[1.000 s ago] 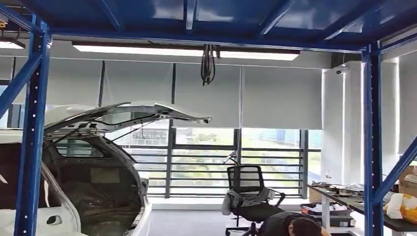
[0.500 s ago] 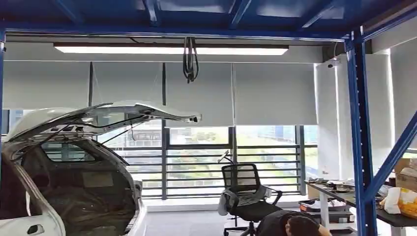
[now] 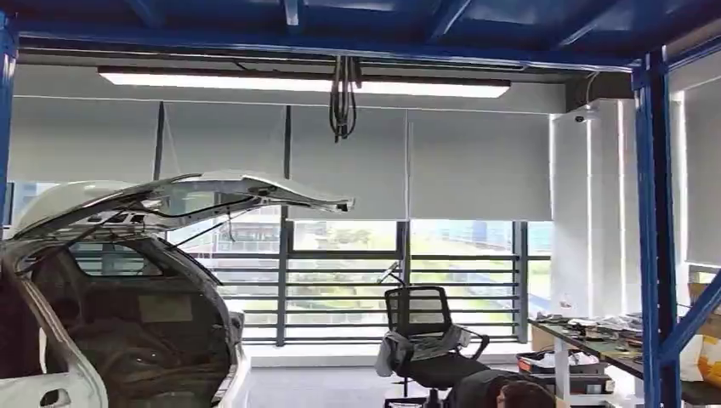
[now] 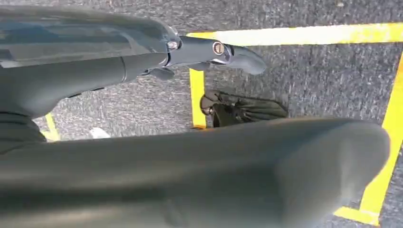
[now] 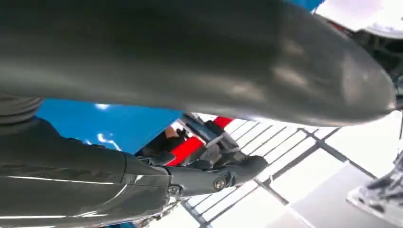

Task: Take the parts from the cabinet and place them on the table.

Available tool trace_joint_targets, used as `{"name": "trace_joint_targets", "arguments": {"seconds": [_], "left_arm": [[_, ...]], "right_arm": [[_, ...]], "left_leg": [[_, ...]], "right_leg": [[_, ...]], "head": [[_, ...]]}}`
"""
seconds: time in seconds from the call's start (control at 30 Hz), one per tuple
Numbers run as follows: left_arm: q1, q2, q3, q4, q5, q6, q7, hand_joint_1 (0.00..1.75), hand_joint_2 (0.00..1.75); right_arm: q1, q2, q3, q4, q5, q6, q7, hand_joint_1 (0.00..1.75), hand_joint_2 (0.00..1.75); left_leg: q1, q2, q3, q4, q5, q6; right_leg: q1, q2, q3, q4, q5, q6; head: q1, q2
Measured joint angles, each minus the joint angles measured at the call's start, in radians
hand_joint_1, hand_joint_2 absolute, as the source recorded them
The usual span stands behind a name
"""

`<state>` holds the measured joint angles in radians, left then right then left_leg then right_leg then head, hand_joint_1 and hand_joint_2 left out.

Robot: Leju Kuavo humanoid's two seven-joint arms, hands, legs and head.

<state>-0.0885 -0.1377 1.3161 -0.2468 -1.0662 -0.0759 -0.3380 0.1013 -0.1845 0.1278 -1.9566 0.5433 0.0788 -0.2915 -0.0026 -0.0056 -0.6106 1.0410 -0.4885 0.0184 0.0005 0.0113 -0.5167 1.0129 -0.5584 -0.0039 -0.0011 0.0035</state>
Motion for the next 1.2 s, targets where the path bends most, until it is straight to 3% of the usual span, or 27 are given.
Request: {"name": "trace_joint_targets", "arguments": {"seconds": [0.1,0.13,0.23,0.4,0.53,0.7,0.9,1.07,1.2], "left_arm": [[-0.002,-0.003,0.000,0.002,0.000,-0.006,-0.001,0.00,0.00],[-0.004,-0.003,0.000,0.002,-0.001,-0.008,-0.002,0.00,0.00],[-0.005,-0.003,0.000,0.002,0.000,-0.011,-0.004,0.00,0.00],[-0.008,-0.009,0.000,0.004,-0.002,-0.029,-0.006,0.00,0.00],[-0.013,-0.015,0.000,0.010,-0.006,-0.035,-0.003,0.00,0.00],[-0.014,-0.020,0.000,0.012,-0.012,-0.043,-0.007,0.00,0.00],[-0.024,-0.026,-0.002,0.017,-0.018,-0.057,-0.014,0.00,0.00],[-0.031,-0.034,-0.004,0.020,-0.024,-0.063,-0.011,0.00,0.00],[-0.037,-0.039,-0.011,0.020,-0.026,-0.066,-0.005,0.00,0.00]], "right_arm": [[-0.032,-0.056,-0.005,0.012,-0.051,0.053,0.021,0.00,0.00],[-0.046,-0.079,-0.006,0.017,-0.069,0.068,0.026,0.00,1.75],[-0.096,-0.143,-0.008,0.036,-0.085,0.105,0.054,0.00,1.75],[-0.222,-0.293,0.017,0.102,-0.100,0.170,0.127,0.00,1.75],[-0.367,-0.404,0.096,0.169,-0.086,0.227,0.189,0.00,1.75],[-0.527,-0.499,0.222,0.242,-0.108,0.292,0.239,0.00,1.75],[-0.739,-0.572,0.415,0.352,-0.193,0.375,0.264,0.00,1.75],[-0.870,-0.571,0.575,0.457,-0.236,0.390,0.269,0.00,1.75],[-0.948,-0.540,0.707,0.552,-0.273,0.364,0.258,0.00,1.75]], "left_leg": [[-0.001,0.000,0.000,0.000,-0.002,0.003],[-0.001,0.000,0.000,0.000,-0.002,0.003],[-0.002,0.000,0.000,0.001,-0.002,0.004],[-0.002,0.000,0.001,0.001,-0.001,0.005],[-0.001,0.000,0.002,0.001,0.000,0.006],[-0.001,0.000,0.002,0.001,0.001,0.006],[0.000,-0.001,0.002,0.000,0.001,0.006],[0.000,-0.001,0.001,0.000,0.001,0.006],[0.000,-0.001,0.002,0.000,0.001,0.006]], "right_leg": [[0.000,0.000,0.002,-0.005,0.001,0.003],[-0.001,0.000,0.002,-0.006,0.002,0.007],[-0.002,0.000,0.003,-0.008,0.003,0.013],[-0.002,0.000,0.003,-0.008,0.004,0.017],[-0.002,0.000,0.004,-0.007,0.005,0.018],[-0.001,0.000,0.004,-0.007,0.005,0.018],[0.000,-0.001,0.003,-0.006,0.005,0.018],[0.000,-0.001,0.004,-0.006,0.005,0.018],[0.000,-0.001,0.004,-0.006,0.005,0.018]], "head": [[0.000,0.000],[0.000,0.000],[0.000,0.000],[0.000,0.000],[0.000,0.000],[0.000,0.000],[0.000,0.000],[0.000,0.000],[0.000,0.000]]}}
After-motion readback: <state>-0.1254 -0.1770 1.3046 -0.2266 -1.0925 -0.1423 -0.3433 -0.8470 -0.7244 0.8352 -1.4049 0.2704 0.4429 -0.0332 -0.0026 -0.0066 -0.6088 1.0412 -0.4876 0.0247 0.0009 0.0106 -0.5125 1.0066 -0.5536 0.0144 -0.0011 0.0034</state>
